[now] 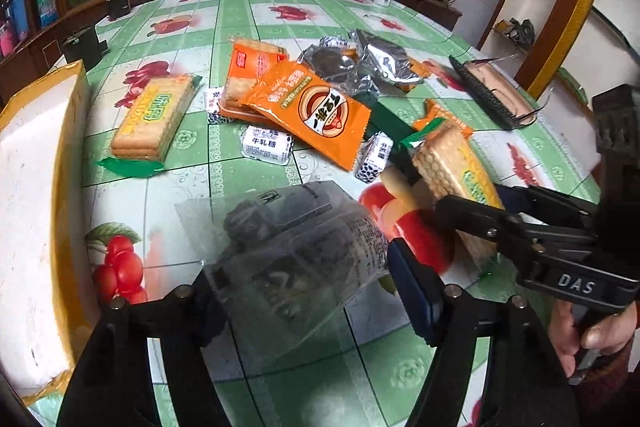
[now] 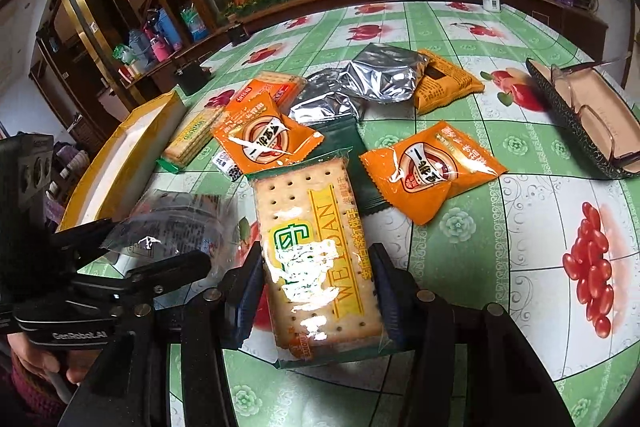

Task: Organize snacks
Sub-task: 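Carry the clear dark-snack bag with left tool while right carries yellow cracker pack toward tray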

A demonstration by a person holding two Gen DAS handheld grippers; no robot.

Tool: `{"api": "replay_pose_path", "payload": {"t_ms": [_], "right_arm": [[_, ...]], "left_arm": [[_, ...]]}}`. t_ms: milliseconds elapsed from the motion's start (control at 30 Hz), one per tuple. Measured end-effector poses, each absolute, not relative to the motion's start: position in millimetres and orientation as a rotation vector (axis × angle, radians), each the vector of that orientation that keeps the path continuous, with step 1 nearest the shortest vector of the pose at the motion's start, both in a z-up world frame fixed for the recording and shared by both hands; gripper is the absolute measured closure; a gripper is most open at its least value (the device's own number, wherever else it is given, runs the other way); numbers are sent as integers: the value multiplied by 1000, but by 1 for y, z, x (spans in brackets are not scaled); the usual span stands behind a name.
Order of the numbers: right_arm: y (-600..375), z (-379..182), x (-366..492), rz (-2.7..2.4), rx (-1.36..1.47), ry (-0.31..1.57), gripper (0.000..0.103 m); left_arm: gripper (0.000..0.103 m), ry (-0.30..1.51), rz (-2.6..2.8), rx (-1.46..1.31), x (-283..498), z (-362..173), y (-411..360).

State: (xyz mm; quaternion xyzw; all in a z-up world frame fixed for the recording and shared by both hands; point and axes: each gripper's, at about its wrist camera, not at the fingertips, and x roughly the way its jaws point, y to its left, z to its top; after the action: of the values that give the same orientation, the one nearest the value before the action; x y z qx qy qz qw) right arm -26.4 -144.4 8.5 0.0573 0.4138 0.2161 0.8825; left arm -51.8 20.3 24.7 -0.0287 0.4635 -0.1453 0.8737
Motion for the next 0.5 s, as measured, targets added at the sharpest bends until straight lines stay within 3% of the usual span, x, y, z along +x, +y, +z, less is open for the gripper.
{"api": "replay_pose_path", "payload": {"t_ms": [500], "right_arm": [[-118, 25, -26, 497, 85, 848, 48]], "left_arm": [[40, 950, -308, -116, -56, 32, 38]]}}
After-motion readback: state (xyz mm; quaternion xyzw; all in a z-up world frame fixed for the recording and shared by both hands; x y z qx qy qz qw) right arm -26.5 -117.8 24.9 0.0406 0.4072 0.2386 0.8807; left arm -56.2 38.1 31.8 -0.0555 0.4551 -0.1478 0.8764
